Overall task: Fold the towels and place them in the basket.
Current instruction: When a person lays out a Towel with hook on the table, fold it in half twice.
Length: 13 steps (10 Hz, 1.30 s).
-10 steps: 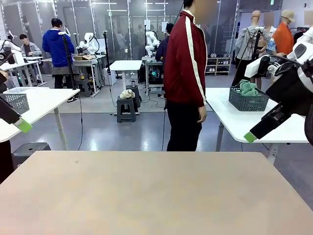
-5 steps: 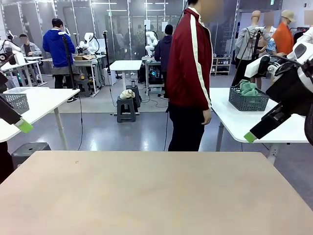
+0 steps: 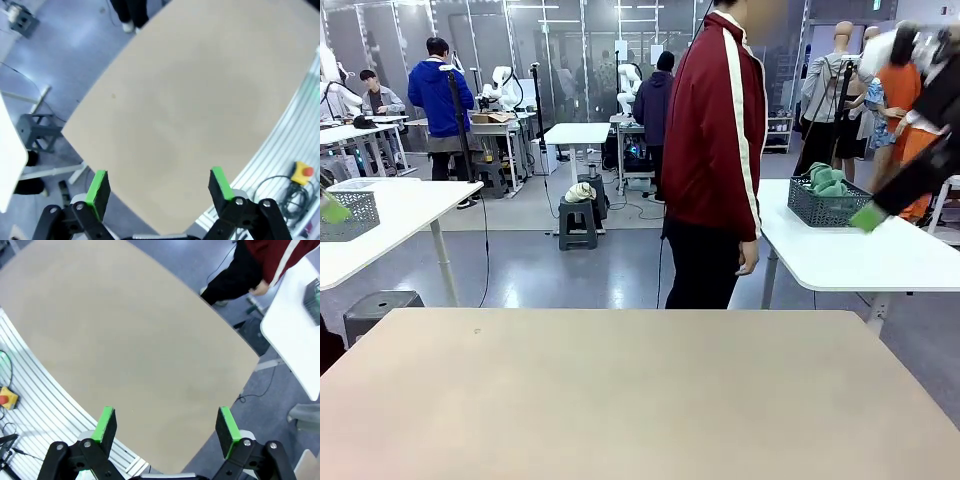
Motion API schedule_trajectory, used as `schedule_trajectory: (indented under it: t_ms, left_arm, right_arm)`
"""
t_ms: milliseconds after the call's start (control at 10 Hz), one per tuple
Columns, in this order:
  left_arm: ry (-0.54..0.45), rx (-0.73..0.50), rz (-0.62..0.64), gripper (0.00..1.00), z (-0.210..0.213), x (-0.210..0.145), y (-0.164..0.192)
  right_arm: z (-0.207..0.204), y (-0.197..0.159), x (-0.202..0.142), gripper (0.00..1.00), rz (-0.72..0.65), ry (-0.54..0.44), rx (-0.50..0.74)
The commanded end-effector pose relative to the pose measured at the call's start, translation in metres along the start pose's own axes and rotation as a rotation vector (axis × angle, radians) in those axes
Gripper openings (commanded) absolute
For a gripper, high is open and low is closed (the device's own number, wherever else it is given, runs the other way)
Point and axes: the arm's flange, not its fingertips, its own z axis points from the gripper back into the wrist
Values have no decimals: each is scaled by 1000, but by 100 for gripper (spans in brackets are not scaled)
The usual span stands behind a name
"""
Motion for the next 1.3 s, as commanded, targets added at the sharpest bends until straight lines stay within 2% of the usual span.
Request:
schedule_trajectory:
  t_ms: [0,200,500,800,1200]
  left_arm:
    - [12,13,-64,100,31,13,14]
    - [-23,-15,-128,100,66,15,17]
    - [-44,-18,-107,100,128,-1,26]
    - [-85,-68,-63,100,169,-27,35]
    - [-125,-101,-53,100,196,-52,52]
  right_arm:
    - [50,-6,11,100,-8,-25,-5]
    - [94,-2,11,100,3,-37,-29]
    - [135,-5,-2,100,-6,-43,-34]
    - [162,-9,-9,100,-4,-54,21]
    - [177,-14,-14,100,-7,-50,60]
